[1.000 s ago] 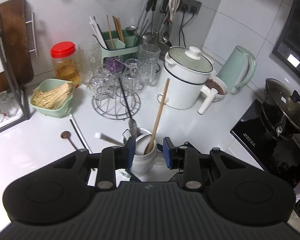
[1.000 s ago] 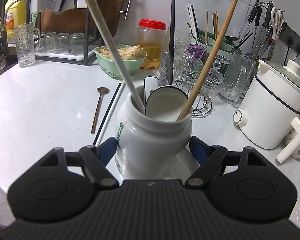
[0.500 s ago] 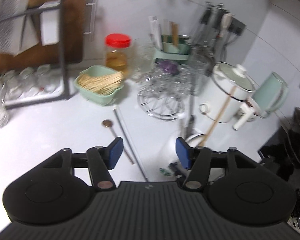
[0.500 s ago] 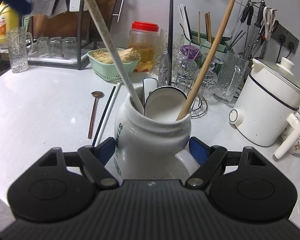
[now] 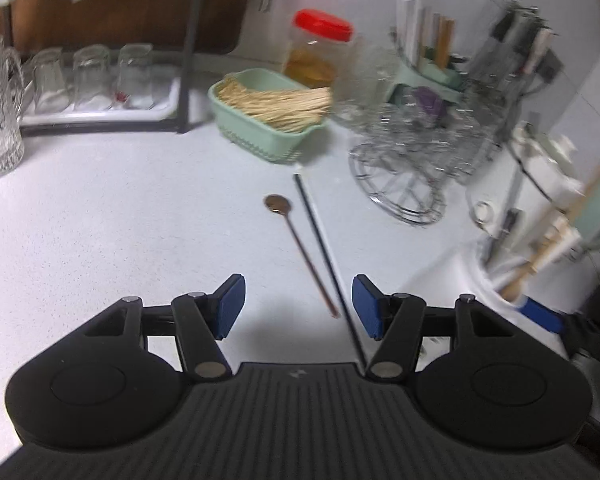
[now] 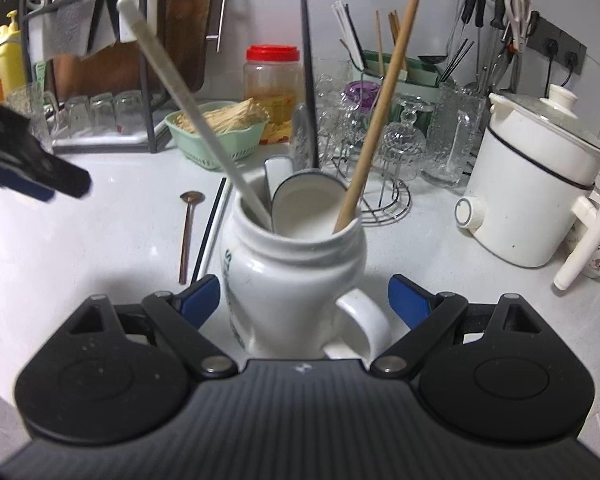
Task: Organize utensils
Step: 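Move the left tool back over the copper spoon on the counter, then grasp the copper spoon by its handle with the left tool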
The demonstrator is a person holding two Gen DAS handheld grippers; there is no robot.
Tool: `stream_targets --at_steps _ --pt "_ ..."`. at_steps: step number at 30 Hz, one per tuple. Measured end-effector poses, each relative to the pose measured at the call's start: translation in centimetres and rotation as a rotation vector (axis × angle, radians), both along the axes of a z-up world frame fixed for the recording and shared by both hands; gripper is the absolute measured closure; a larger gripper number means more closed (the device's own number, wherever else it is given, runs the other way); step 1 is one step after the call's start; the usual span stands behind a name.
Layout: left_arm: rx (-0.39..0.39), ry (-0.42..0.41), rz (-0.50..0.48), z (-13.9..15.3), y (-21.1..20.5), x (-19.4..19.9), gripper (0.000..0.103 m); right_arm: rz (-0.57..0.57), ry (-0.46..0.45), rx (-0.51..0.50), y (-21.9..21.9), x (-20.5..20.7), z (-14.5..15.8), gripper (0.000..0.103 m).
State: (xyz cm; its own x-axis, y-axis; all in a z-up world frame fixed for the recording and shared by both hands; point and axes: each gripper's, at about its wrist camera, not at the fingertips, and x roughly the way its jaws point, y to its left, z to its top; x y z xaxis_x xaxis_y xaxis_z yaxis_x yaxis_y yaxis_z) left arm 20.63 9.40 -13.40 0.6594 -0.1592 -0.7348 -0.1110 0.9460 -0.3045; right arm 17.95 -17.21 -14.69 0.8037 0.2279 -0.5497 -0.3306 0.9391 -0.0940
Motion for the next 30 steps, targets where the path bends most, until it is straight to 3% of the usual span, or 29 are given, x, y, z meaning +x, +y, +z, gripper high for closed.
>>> stream_targets --at_steps 6,11,13,19,22,30 --pt "-0.071 0.029 0.05 -3.1 1.1 4.7 0.038 0.015 0.012 -0.023 0.4 0.6 0.2 0.011" --pt "-0.146 0.113 0.072 -5.7 0.9 8.7 0.04 0.019 0.011 -0.034 0.8 0.7 -0.1 0.011" --pt "-0.146 0.139 0.065 -6.5 0.3 10.0 0.045 0.023 0.013 -0.05 0.9 0.8 -0.3 0.011" --pt "-0.038 0.164 0.063 -7.2 -1.4 12.7 0.058 0.005 0.038 -0.04 1.0 0.8 -0.5 0.011" --pt "0.017 0.174 0.056 -7.1 -1.9 14.0 0.073 -0.002 0.05 -0.034 0.9 0.8 -0.8 0.011" --pt "0.157 0.236 0.017 -6.9 -3.0 16.6 0.08 -0.007 0.046 -0.025 1.1 0.6 -0.7 0.011"
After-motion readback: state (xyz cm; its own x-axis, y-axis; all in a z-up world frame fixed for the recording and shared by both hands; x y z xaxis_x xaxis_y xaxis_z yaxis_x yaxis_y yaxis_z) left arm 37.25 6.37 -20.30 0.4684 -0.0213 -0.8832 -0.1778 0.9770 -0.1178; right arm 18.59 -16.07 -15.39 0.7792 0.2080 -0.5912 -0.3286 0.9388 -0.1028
